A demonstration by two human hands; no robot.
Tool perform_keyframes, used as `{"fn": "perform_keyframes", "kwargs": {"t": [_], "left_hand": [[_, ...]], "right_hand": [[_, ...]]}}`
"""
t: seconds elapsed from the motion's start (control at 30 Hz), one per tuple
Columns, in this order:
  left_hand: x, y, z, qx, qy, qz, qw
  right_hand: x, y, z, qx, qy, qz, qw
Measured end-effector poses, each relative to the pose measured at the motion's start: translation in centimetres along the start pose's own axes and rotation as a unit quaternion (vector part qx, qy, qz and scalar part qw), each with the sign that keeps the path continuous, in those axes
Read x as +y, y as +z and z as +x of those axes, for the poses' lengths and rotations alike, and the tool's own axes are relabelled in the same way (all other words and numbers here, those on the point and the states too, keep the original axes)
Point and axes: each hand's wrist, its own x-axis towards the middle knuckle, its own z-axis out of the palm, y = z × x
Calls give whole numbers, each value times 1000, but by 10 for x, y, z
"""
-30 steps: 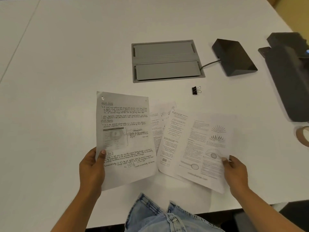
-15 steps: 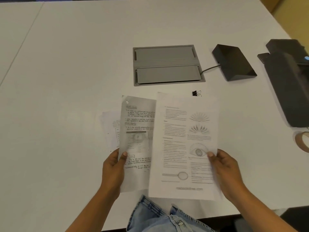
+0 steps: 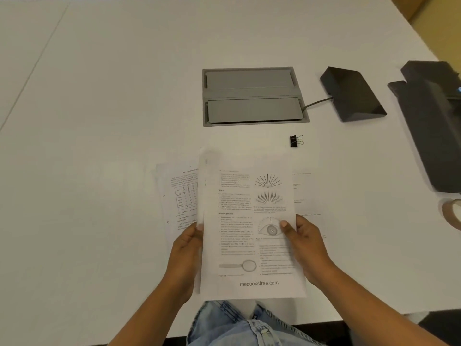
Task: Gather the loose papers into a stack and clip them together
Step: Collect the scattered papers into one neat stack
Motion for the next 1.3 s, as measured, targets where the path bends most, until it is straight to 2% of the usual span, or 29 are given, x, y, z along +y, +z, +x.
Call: {"fn": "perform_keyframes", "kwargs": {"t": [0.07, 0.13, 0.37, 0.43, 0.5, 0.57, 0.63, 0.7, 0.77, 0.83, 0.93, 1.0, 1.1, 1.17, 1.3], "left_hand": [[2, 2, 0, 19, 7, 20, 1000], [6, 4, -1, 3, 26, 42, 999], [10, 6, 1, 22, 37, 86, 995], [11, 4, 1, 20, 36, 88, 995], [10, 1, 1, 20, 31, 87, 996], [8, -3, 1, 21, 25, 82, 996], [7, -8, 1, 29, 23, 81, 996], [5, -13, 0, 42, 21, 83, 995], [3, -19, -1, 55, 17, 83, 995], [2, -26, -1, 68, 15, 78, 995], [4, -35, -1, 85, 12, 54, 995], [5, -42, 0, 99, 14, 48, 994], [6, -51, 0, 121, 21, 52, 991], [6, -57, 0, 134, 22, 54, 989], [5, -67, -4, 151, 20, 53, 987]], "right_hand": [[0, 0, -2, 9, -6, 8, 1000], [0, 1, -4, 9, -14, 15, 1000], [1, -3, -3, -24, -17, 2, 1000], [4, -11, 3, -2, -3, -23, 1000], [14, -24, 12, 76, -8, -111, 991], [28, -41, 23, 158, -11, -277, 948], [41, -56, 29, 199, 46, -411, 889], [50, -61, 28, 196, 131, -481, 844], [56, -62, 28, 185, 171, -512, 821], [59, -61, 31, 187, 177, -494, 830], [60, -64, 38, 205, 175, -379, 885], [61, -67, 40, 213, 153, -322, 910], [62, -66, 40, 170, 99, -257, 946], [61, -59, 39, 140, 81, -261, 952], [56, -34, 42, 99, 64, -320, 940]]}}
